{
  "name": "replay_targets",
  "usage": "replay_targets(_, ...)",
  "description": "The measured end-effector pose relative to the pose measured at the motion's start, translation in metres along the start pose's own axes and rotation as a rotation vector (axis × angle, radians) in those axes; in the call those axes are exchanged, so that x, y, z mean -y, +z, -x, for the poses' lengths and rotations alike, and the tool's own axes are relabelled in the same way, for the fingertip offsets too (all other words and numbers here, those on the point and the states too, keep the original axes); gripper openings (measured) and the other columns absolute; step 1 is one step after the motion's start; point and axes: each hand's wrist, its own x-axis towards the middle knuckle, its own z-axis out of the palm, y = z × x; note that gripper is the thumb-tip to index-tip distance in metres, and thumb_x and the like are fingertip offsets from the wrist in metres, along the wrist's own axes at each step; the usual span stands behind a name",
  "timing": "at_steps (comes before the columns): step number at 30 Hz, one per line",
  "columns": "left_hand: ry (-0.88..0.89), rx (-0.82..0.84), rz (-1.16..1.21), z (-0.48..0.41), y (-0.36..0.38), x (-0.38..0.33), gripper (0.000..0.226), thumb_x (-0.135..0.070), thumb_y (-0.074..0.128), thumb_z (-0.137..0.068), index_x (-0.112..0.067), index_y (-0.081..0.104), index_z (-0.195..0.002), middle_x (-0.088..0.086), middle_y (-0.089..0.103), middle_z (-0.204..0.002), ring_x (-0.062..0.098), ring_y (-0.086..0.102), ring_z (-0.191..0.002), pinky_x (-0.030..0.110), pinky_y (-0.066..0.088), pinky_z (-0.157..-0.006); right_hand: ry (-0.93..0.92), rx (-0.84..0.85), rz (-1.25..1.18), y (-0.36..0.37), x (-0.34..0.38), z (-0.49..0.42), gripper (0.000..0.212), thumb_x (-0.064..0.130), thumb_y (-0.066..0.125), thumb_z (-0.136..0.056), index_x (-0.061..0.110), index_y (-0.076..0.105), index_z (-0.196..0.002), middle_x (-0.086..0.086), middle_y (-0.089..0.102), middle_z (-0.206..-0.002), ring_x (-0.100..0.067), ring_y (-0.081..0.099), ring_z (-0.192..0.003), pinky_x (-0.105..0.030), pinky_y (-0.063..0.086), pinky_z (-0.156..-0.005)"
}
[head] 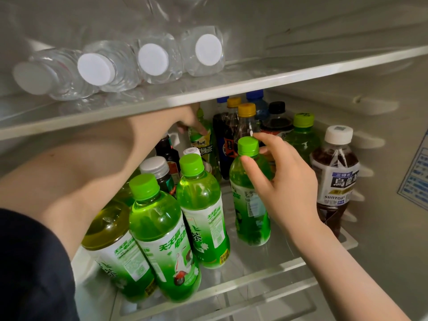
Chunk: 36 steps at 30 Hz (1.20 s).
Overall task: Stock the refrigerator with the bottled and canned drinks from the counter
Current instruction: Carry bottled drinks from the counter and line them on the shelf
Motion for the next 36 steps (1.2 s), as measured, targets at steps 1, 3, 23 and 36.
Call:
replay_targets(1, -0.011, -0.001, 0.002, 0.001, 0.0, -0.001, 0.039, -0.034, 0.071, -0.082, -0.001, 0.051, -0.083, 0.013, 0.054, -0.069, 0.017, 0.048, -0.049, 0.017, 0.037, -0.032, -0.003, 0.0, 0.002, 0.0, 0.0, 0.0, 0.041, 0.043, 0.058, -0.088, 0.022, 0.057, -0.123, 0.006, 0.064, -0.101, -0.007, 0.06, -0.088, -0.022, 0.048, -0.064)
replay_targets(3, -0.043, -0.001, 0.008, 0.002, 0.001, -0.001, 0.051, -0.037, 0.073, -0.081, 0.003, 0.052, -0.105, 0.02, 0.06, -0.095, 0.023, 0.056, -0.059, 0.022, 0.042, -0.04, -0.008, -0.001, 0.001, 0.001, -0.001, 0.0, 0.041, 0.043, 0.057, -0.087, 0.021, 0.057, -0.123, 0.006, 0.065, -0.101, -0.007, 0.06, -0.087, -0.019, 0.045, -0.062)
replay_targets(23, -0.077, -0.128, 0.01, 0.028, 0.008, -0.007, 0.065, -0.031, 0.072, -0.082, 0.003, 0.04, -0.129, 0.015, 0.059, -0.102, 0.027, 0.058, -0.064, 0.031, 0.044, -0.043, -0.03, 0.045, 0.045, -0.004, 0.0, -0.005, 0.038, 0.043, 0.058, -0.09, 0.023, 0.055, -0.122, 0.003, 0.065, -0.101, -0.013, 0.061, -0.086, -0.027, 0.049, -0.061)
replay_targets(36, 0.052, -0.166, 0.171, 0.054, 0.002, 0.013, 0.072, -0.037, 0.062, -0.089, -0.006, 0.029, -0.145, 0.012, 0.035, -0.148, 0.027, 0.037, -0.133, 0.024, 0.028, -0.103, -0.032, 0.049, -0.036, -0.01, 0.002, 0.0, 0.039, 0.038, 0.059, -0.089, 0.019, 0.055, -0.123, 0.002, 0.062, -0.101, -0.012, 0.058, -0.089, -0.026, 0.047, -0.066)
